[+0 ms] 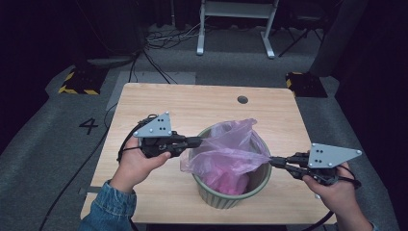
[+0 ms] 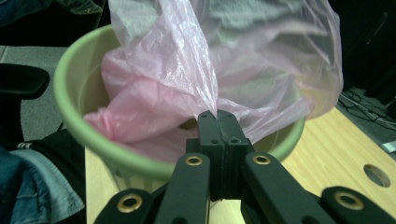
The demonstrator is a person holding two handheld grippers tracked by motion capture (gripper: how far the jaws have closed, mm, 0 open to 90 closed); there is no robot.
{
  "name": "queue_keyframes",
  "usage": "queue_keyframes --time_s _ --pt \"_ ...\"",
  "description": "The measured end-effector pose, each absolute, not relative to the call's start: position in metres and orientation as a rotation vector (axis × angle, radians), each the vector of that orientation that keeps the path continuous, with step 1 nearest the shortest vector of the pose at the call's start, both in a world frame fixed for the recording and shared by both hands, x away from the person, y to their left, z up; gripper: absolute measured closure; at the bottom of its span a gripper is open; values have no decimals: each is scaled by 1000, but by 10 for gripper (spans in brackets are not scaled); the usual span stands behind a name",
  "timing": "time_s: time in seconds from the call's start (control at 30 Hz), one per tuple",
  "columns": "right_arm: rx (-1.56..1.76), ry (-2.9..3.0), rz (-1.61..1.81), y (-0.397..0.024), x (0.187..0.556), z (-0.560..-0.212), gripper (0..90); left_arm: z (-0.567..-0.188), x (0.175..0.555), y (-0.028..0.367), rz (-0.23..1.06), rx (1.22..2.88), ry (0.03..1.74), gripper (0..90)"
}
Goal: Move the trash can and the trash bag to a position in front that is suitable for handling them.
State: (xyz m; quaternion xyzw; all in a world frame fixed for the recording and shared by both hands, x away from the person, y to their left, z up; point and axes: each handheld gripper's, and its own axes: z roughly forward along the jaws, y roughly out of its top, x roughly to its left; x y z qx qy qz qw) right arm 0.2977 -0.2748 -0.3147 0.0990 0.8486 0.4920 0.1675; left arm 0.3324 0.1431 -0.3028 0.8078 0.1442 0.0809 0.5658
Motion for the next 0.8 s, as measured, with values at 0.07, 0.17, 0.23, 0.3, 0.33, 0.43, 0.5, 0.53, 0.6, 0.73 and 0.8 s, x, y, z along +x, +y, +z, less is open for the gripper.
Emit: queue_keyframes --time_s 0.07,0.17,0.23,0.3,0.33,0.43,0.5,0.53,0.6,0.73,0.8 --pt "284 2420 1397 -279 297 -317 900 -305 332 149 196 1904 350 900" --pt "298 2417 1405 -288 294 -319 900 -310 331 158 196 1892 370 900" --pt "307 2412 1410 -294 293 -321 900 -313 331 164 193 1887 385 900" --pt "320 2409 1413 -300 291 -322 900 -318 330 169 187 1885 397 900" --pt "327 2408 1416 -303 291 -323 900 -320 330 172 185 1887 401 900" --pt "349 2397 1435 -312 288 -326 900 -327 327 178 173 1889 413 900" --pt "360 2390 1455 -317 287 -327 900 -331 326 182 168 1890 422 900" --pt "366 2389 1463 -319 286 -329 900 -333 326 184 165 1893 423 900" --pt "377 2391 1473 -323 285 -332 900 -336 325 187 159 1896 433 900" --pt "393 2409 1478 -327 283 -341 900 -345 324 191 155 1909 428 900" --pt "403 2417 1479 -330 282 -346 900 -350 323 194 162 1913 416 900"
